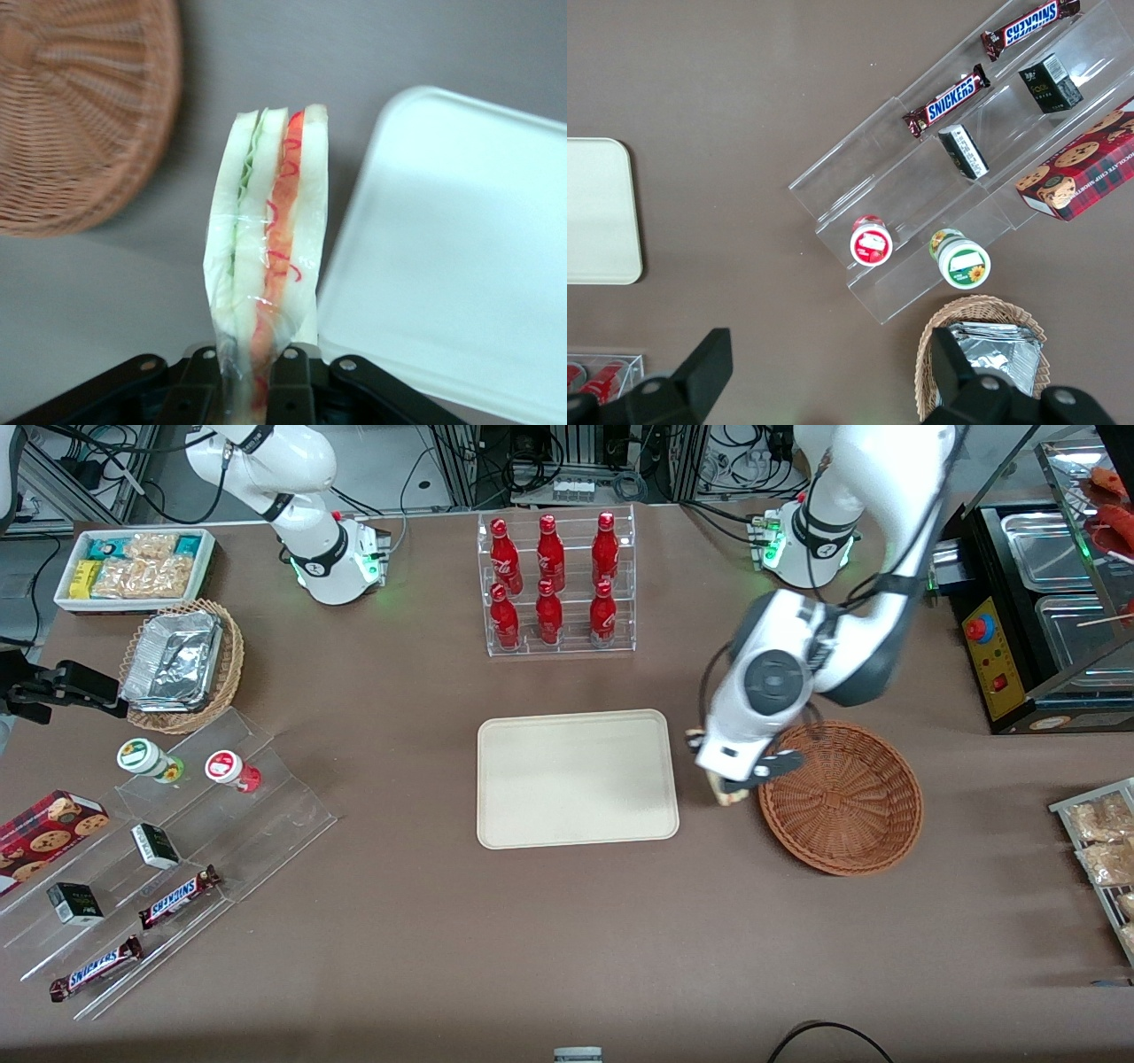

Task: Place sandwich from basket to tray
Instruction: 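Lift the sandwich and carry it with the left gripper over the cream tray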

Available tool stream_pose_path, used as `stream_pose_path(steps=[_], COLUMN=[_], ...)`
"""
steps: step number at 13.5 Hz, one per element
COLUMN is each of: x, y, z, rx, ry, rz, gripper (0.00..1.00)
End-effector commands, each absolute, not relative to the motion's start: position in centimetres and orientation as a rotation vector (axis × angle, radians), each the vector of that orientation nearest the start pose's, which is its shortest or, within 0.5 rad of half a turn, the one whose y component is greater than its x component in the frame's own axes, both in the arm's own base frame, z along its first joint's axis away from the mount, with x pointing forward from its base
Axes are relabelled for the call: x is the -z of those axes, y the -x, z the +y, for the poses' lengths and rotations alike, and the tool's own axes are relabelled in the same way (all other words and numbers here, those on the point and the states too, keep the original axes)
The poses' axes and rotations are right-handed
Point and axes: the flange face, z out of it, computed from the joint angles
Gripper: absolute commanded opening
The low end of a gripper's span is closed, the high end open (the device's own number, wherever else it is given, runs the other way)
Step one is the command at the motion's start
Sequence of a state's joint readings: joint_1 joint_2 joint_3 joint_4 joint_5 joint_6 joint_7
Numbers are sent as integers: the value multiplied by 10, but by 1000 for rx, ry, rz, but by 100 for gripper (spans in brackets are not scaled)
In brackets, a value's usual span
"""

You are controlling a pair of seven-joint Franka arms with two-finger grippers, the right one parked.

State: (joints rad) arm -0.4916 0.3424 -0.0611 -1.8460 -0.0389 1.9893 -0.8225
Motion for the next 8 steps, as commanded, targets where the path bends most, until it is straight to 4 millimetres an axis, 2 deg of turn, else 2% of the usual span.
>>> stream_pose_path(steps=[1, 4, 6, 8], x=[-319, -307, -285, -269], y=[-518, -511, -502, -503], z=[-384, -439, -483, -507], rx=[-279, -278, -280, -268], ry=[3040, 3078, 3085, 3081], rz=[-337, -232, -172, -173], gripper=[0, 0, 0, 0])
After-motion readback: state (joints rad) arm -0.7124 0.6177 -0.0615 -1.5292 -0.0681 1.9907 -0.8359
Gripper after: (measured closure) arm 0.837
